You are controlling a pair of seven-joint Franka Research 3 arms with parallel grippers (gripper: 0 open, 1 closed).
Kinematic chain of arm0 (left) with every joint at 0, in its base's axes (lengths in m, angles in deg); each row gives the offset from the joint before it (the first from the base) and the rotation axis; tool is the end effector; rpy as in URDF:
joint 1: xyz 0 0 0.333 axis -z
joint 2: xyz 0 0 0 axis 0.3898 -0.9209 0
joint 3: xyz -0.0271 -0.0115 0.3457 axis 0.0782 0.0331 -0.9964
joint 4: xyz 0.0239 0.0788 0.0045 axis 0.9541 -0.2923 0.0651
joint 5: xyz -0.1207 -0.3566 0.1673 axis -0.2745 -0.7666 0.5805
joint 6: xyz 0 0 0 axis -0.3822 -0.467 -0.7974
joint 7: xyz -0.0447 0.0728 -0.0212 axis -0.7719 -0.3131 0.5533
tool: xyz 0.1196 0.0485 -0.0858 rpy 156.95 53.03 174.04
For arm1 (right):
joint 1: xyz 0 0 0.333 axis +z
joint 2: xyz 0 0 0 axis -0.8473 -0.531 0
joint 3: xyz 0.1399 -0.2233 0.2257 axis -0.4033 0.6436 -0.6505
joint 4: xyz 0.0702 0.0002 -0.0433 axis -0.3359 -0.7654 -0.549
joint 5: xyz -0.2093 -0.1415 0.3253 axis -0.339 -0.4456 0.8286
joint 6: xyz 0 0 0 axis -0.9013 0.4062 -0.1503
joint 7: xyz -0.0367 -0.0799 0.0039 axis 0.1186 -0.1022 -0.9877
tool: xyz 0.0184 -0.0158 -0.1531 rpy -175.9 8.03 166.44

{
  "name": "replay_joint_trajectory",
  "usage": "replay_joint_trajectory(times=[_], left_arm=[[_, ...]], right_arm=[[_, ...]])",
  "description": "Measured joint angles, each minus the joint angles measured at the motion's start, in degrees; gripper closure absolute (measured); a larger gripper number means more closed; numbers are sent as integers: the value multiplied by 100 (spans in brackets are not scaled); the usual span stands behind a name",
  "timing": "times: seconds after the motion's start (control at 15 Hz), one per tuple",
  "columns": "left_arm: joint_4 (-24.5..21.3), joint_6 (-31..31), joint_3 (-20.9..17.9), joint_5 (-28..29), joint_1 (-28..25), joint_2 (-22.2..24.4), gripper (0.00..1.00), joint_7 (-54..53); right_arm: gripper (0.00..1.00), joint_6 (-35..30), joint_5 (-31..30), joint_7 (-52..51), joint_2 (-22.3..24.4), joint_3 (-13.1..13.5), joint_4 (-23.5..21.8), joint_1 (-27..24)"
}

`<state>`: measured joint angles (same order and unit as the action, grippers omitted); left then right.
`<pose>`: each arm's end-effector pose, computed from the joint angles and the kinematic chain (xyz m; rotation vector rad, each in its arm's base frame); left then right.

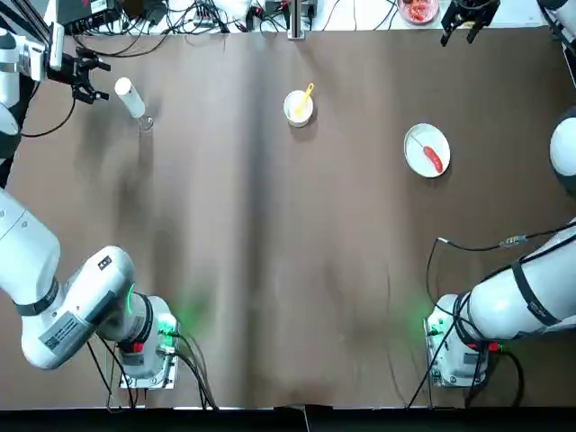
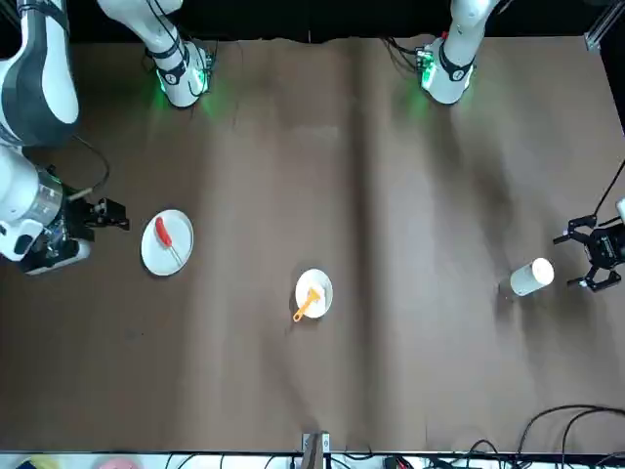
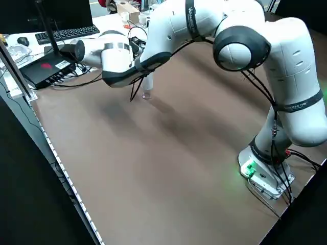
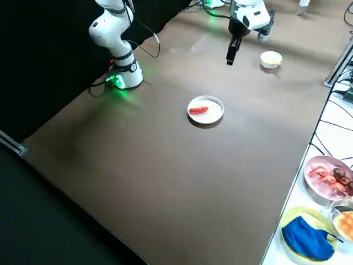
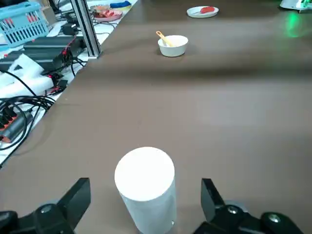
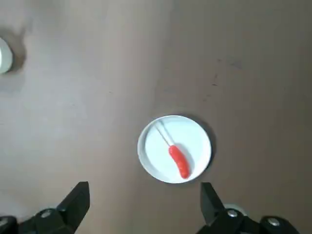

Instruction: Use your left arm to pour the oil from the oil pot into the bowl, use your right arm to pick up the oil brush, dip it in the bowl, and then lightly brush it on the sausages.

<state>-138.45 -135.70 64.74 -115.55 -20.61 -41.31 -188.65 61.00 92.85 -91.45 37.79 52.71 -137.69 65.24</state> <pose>0.6359 0.2701 0.2870 1.7313 -1.6390 0.9884 0.6327 0.0323 0.4845 -3.0122 -0.3114 0.1483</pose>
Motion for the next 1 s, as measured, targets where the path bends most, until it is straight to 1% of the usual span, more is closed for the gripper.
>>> replay_joint_trajectory(times=[0.2, 0.33, 0.47, 0.67, 0.8, 0.87, 1.0], left_arm=[[7, 0, -3, -143, -43, -148, 0, -256], [4, 1, -6, -363, -166, -397, 0, -351], [3, -6, -7, -508, -197, -587, 0, -384], [-38, -27, -2, -543, -153, -858, 0, -416], [-48, -50, -1, -602, -145, -1081, 0, -842], [-49, -59, -5, -720, -153, -1191, 0, -1109], [-51, -160, -3, -910, -136, -1387, 0, -1415]], right_arm=[[0, 0, 249, 0, -127, -4, 0, 62], [0, 153, 333, -3, -240, -9, 8, 177], [0, 475, 338, -2, -284, -13, 10, 351], [0, 1030, 339, 12, -326, -18, 22, 651], [0, 1194, 340, 20, -375, -18, 24, 760], [0, 1214, 354, 20, -414, -18, 25, 774], [0, 1234, 564, 14, -515, -12, 25, 775]])
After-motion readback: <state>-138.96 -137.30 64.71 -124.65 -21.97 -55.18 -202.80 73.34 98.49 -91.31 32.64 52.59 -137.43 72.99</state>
